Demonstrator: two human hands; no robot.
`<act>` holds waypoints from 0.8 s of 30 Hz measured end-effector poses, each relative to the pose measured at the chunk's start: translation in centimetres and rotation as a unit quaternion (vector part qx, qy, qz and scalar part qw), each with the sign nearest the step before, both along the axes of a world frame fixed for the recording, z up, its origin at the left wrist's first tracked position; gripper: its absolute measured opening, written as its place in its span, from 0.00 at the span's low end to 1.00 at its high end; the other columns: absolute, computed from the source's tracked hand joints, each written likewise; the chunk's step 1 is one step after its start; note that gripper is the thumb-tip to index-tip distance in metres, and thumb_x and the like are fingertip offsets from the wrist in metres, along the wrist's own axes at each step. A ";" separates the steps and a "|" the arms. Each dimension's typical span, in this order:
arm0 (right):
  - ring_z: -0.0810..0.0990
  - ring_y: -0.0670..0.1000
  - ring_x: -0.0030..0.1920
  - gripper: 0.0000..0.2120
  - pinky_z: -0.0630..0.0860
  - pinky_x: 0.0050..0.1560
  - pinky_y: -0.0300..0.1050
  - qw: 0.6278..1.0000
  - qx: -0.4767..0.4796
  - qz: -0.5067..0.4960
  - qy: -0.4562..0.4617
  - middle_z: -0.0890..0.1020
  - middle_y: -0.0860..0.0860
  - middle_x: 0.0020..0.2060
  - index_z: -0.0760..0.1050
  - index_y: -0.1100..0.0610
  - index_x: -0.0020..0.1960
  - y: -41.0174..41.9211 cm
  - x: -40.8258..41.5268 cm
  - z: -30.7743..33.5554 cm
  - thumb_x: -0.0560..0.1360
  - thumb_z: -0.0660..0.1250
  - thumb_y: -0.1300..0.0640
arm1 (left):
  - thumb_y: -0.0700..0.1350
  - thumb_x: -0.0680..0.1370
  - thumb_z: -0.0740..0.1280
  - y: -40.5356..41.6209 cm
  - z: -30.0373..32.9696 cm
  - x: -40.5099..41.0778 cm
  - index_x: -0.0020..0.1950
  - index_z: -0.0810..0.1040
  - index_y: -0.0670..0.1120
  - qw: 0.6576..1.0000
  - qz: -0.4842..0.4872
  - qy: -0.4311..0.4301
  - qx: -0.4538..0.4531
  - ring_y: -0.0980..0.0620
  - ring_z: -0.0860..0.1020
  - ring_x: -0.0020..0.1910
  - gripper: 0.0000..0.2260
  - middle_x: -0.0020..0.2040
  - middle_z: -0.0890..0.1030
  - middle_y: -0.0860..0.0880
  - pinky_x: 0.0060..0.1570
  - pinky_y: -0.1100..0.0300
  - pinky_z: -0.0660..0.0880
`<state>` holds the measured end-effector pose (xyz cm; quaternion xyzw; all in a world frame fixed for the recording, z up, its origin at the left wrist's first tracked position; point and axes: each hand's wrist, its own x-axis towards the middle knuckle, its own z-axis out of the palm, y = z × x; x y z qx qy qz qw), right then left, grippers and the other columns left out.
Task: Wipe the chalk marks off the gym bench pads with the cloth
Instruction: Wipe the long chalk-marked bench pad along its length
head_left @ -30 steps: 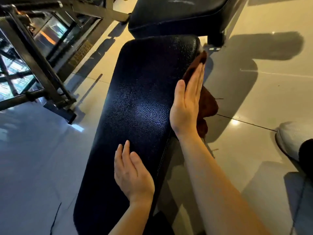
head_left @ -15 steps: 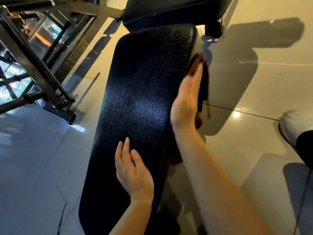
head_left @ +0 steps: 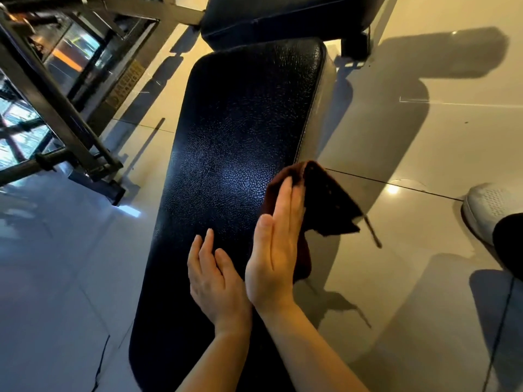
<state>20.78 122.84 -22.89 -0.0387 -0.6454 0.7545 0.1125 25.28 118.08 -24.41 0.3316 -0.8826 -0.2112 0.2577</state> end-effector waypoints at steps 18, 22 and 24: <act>0.53 0.55 0.78 0.25 0.52 0.77 0.56 0.997 0.020 -0.053 0.047 0.57 0.61 0.77 0.52 0.66 0.77 1.7 -7.2 0.7 0.84 0.46 0.54 | 0.60 0.76 0.47 -0.6 0.4 0.0 0.73 0.67 0.56 0.998 -0.036 -0.054 -0.013 0.51 0.60 0.75 0.28 0.76 0.62 0.51 0.70 0.48 0.58; 0.50 0.51 0.79 0.26 0.51 0.77 0.57 0.999 0.027 -0.024 0.022 0.52 0.50 0.79 0.46 0.58 0.78 -0.9 2.0 -1.5 0.84 0.48 0.50 | 0.59 0.75 0.47 -1.5 0.5 0.4 0.73 0.68 0.52 0.992 -0.070 -0.072 -0.076 0.44 0.66 0.72 0.29 0.74 0.67 0.45 0.63 0.42 0.65; 0.49 0.48 0.79 0.26 0.50 0.77 0.55 1.000 0.014 -0.010 0.016 0.49 0.40 0.78 0.44 0.53 0.78 -1.3 3.9 -1.8 0.84 0.44 0.45 | 0.57 0.76 0.48 -2.0 0.3 0.5 0.73 0.66 0.52 0.993 -0.072 -0.059 -0.079 0.43 0.67 0.71 0.26 0.73 0.69 0.44 0.61 0.41 0.66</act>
